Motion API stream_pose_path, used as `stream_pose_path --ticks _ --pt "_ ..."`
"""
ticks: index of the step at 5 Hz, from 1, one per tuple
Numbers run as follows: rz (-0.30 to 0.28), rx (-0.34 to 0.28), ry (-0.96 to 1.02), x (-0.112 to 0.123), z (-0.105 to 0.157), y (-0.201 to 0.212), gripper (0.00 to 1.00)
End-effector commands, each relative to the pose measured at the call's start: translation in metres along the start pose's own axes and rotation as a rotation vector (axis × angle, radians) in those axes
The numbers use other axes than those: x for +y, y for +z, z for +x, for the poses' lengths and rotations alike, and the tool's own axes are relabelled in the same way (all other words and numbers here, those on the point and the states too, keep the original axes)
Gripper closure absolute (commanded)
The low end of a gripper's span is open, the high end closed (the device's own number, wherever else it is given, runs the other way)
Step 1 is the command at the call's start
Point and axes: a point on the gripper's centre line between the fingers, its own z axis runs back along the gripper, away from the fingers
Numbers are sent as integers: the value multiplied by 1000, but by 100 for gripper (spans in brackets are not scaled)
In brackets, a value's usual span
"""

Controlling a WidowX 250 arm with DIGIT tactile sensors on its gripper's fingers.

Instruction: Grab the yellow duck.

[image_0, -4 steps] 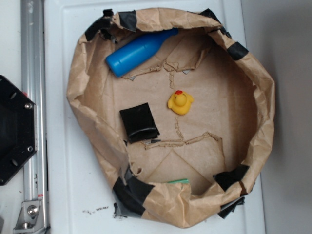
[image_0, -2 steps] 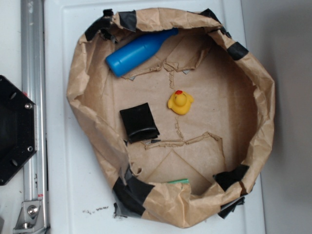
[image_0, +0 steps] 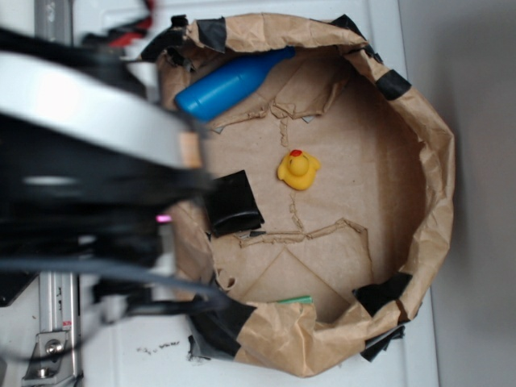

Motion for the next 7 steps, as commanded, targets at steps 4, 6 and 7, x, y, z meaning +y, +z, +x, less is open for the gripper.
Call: stream_pose_path --ticks 4,6,7 --pt "-34 -130 -246 21 40 -80 0" --pt "-19 -132 -142 23 48 -97 0" --pt "29 -114 -195 22 47 -104 0"
